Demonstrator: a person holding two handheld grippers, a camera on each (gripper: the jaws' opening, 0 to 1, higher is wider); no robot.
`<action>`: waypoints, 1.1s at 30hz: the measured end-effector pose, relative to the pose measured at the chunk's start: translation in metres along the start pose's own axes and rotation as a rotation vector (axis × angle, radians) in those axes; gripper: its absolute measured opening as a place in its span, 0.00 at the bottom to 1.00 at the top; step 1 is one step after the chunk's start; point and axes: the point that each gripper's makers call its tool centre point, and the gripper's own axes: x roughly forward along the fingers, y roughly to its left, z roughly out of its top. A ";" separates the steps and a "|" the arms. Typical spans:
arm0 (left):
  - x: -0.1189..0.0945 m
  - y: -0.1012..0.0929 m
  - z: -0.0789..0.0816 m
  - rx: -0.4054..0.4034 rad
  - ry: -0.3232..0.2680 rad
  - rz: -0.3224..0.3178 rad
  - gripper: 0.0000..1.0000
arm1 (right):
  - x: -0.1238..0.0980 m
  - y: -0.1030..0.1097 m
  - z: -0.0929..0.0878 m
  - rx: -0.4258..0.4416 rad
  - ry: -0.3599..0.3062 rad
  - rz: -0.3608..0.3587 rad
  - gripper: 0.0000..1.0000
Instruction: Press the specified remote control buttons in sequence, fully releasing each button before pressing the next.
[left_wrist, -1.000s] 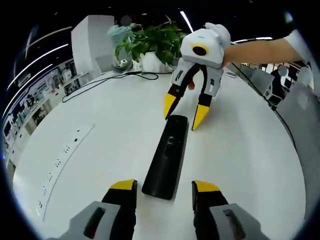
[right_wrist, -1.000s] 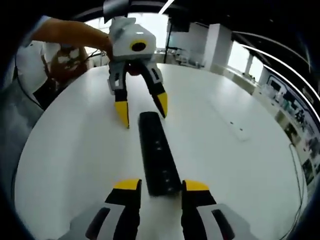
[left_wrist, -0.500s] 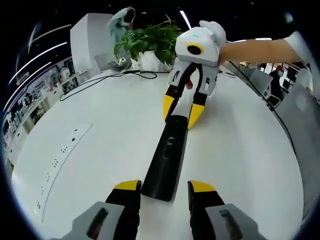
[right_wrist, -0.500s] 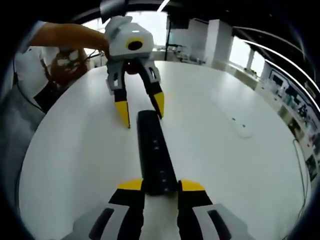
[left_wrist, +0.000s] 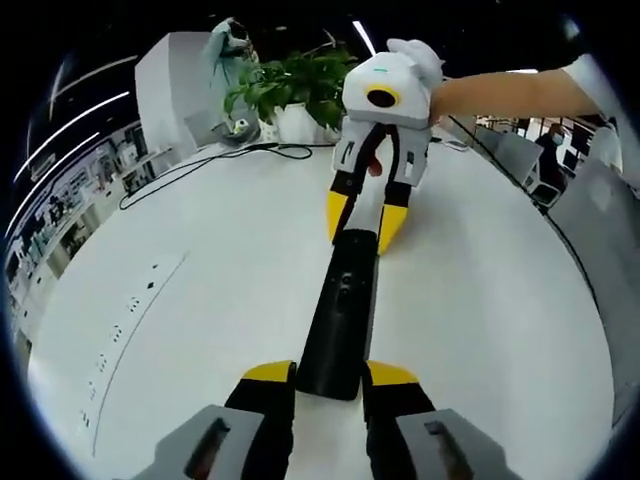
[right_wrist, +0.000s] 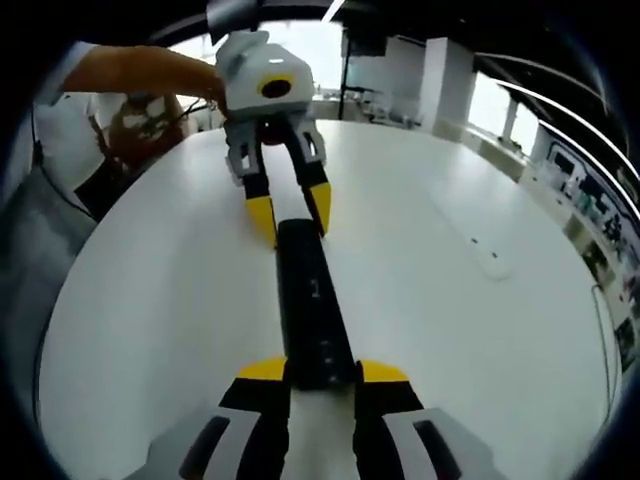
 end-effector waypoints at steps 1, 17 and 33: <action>0.000 0.000 0.000 0.013 0.005 0.000 0.25 | 0.000 -0.001 0.000 -0.004 0.001 -0.003 0.21; -0.022 -0.033 0.011 0.017 0.012 0.009 0.25 | -0.013 0.016 0.006 -0.016 0.007 0.013 0.20; -0.049 -0.095 0.025 0.011 0.005 0.010 0.25 | -0.036 0.090 0.019 -0.019 0.014 0.017 0.20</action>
